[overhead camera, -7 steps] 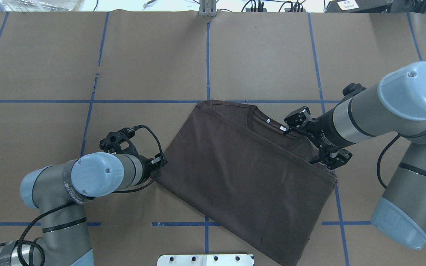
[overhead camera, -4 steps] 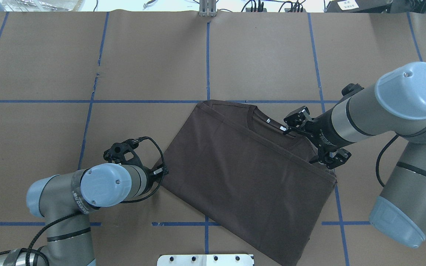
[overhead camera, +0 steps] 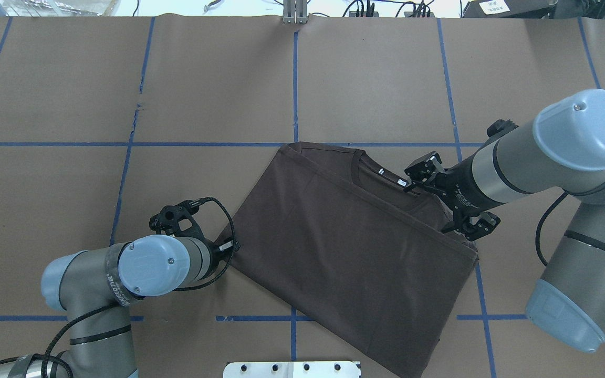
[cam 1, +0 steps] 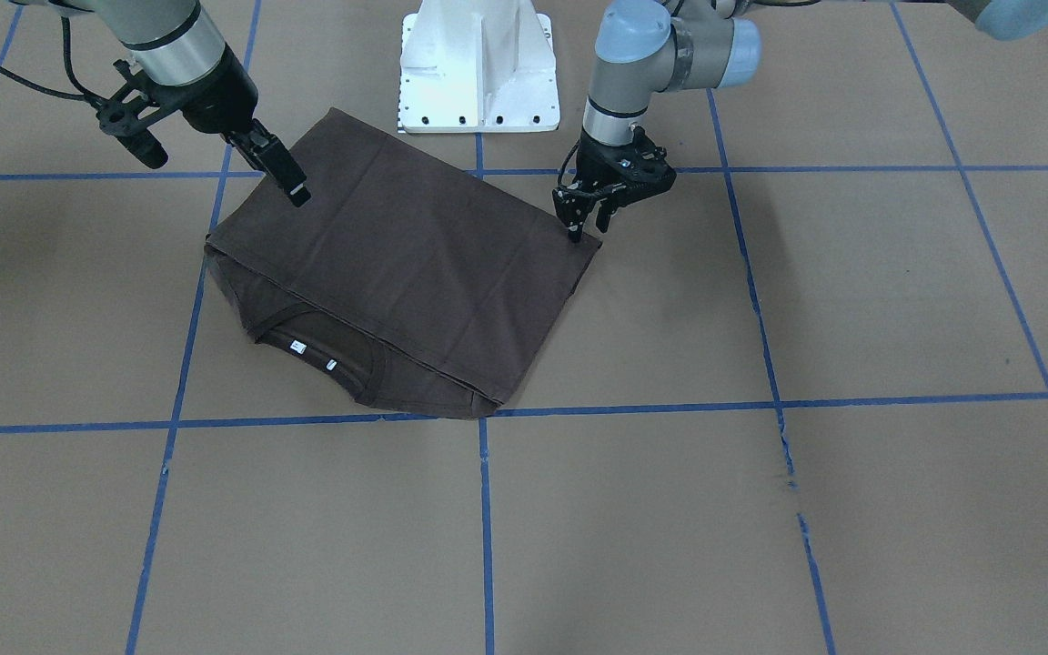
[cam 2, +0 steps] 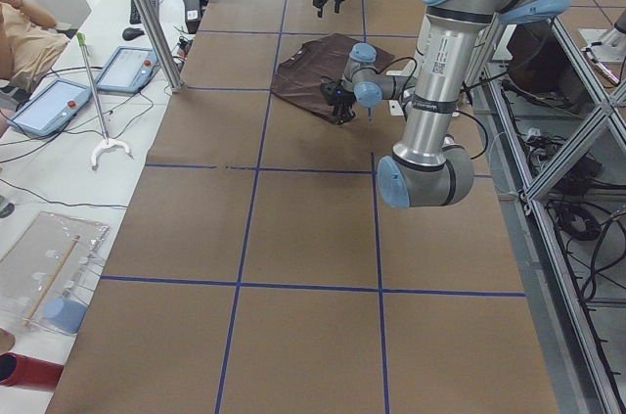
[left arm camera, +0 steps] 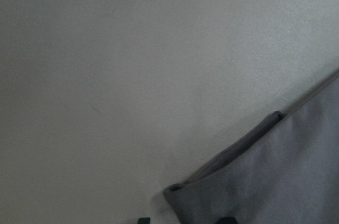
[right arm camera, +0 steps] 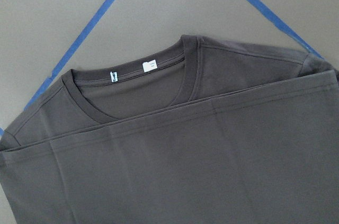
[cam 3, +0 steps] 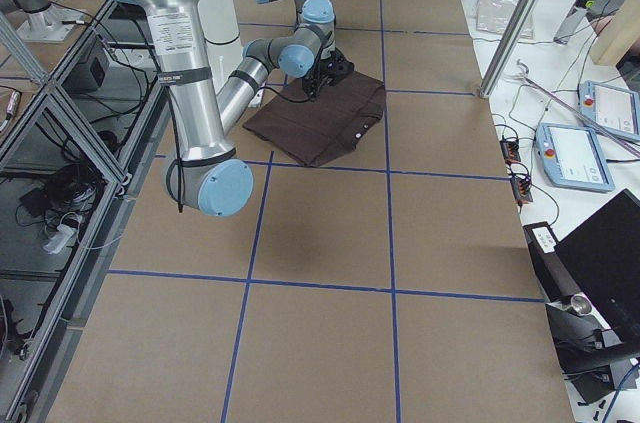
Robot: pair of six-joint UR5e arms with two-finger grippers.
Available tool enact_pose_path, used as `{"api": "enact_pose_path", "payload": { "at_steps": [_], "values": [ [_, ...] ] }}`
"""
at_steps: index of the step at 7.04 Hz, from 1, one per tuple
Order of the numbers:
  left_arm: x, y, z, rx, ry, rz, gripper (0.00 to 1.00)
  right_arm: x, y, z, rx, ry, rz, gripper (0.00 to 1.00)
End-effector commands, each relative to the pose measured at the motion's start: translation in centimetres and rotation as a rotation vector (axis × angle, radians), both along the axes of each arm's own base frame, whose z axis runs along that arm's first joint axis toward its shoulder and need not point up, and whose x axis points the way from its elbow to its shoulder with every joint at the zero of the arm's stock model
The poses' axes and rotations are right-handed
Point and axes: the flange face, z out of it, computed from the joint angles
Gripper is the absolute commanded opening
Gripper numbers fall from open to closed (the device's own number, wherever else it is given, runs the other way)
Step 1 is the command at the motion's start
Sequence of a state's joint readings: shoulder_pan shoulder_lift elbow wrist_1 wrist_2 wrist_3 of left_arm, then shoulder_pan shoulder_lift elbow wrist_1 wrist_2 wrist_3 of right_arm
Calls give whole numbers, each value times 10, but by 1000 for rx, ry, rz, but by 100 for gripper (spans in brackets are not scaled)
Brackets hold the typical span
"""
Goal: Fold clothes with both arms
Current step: 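Grasp the collar with the right gripper and the lower corner with the left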
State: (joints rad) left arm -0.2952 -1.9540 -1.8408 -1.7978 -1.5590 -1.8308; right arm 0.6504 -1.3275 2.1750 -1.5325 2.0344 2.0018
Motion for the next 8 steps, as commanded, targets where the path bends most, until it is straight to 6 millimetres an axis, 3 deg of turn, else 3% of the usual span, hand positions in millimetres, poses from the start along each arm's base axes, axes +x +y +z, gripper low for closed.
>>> {"api": "enact_pose_path", "payload": {
  "at_steps": [1, 3, 6, 7, 8],
  "values": [
    [-1, -2, 1, 4, -3, -1, 51, 1, -1, 1, -2, 4, 5, 100],
    [-4, -10, 2, 5, -6, -15, 33, 0, 0, 2, -4, 7, 3, 100],
    [-4, -16, 2, 29, -16, -40, 30, -1, -2, 7, -12, 17, 7, 100],
    [-4, -17, 5, 27, -21, -42, 7, -3, -3, 9, -15, 22, 6, 100],
    [-1, -18, 9, 25, -32, -41, 0, -4, -4, 12, -19, 29, 7, 100]
  ]
}}
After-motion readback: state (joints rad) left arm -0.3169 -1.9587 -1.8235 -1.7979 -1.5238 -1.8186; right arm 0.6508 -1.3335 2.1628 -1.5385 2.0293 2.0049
